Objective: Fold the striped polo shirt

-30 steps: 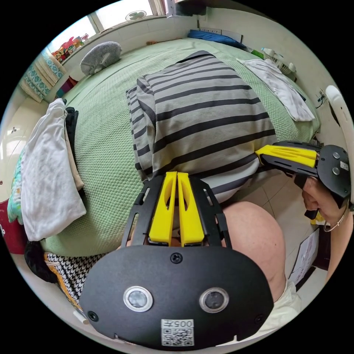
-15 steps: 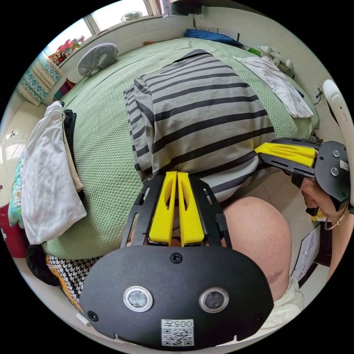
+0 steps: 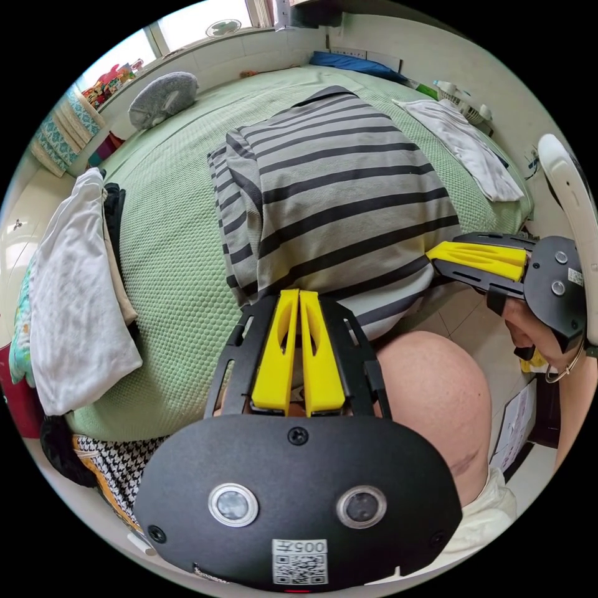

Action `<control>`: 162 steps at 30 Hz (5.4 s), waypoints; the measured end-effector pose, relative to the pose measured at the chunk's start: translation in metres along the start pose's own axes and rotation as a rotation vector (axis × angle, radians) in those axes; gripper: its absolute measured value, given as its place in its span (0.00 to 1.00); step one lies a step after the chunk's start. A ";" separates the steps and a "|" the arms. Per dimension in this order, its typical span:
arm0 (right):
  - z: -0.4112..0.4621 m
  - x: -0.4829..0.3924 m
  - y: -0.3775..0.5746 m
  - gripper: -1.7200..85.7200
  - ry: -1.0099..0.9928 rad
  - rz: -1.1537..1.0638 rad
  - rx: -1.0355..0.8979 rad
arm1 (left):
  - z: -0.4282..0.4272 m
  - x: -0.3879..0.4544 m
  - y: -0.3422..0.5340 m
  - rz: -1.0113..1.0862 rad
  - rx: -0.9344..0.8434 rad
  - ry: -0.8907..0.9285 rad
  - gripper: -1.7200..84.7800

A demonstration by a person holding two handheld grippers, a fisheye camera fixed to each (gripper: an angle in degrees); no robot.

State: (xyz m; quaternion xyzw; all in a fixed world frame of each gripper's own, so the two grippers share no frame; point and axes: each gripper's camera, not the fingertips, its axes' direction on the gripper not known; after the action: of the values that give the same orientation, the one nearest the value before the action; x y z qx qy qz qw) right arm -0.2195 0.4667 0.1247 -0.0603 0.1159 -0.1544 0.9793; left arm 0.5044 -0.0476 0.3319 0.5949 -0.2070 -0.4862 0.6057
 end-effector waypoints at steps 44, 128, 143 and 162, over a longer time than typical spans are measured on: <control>0.018 0.122 0.148 0.05 -0.171 0.296 0.217 | -0.021 -0.037 0.017 0.024 -0.010 -0.027 0.02; -0.329 -0.011 0.021 0.02 -0.208 -0.146 0.808 | -0.412 -0.345 0.297 -0.265 0.506 0.235 0.09; -0.199 -0.140 -0.039 0.09 -0.343 -0.317 0.494 | -0.297 -0.447 0.309 -0.495 0.178 0.147 0.09; -0.101 -0.032 0.088 0.09 -0.293 -0.170 0.273 | -0.329 -0.408 0.364 -0.516 0.204 0.045 0.07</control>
State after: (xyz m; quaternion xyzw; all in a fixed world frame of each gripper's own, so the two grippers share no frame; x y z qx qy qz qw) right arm -0.2481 0.5520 0.0204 0.0414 -0.0552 -0.2404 0.9682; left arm 0.7219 0.3988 0.7330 0.6965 -0.0829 -0.5878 0.4031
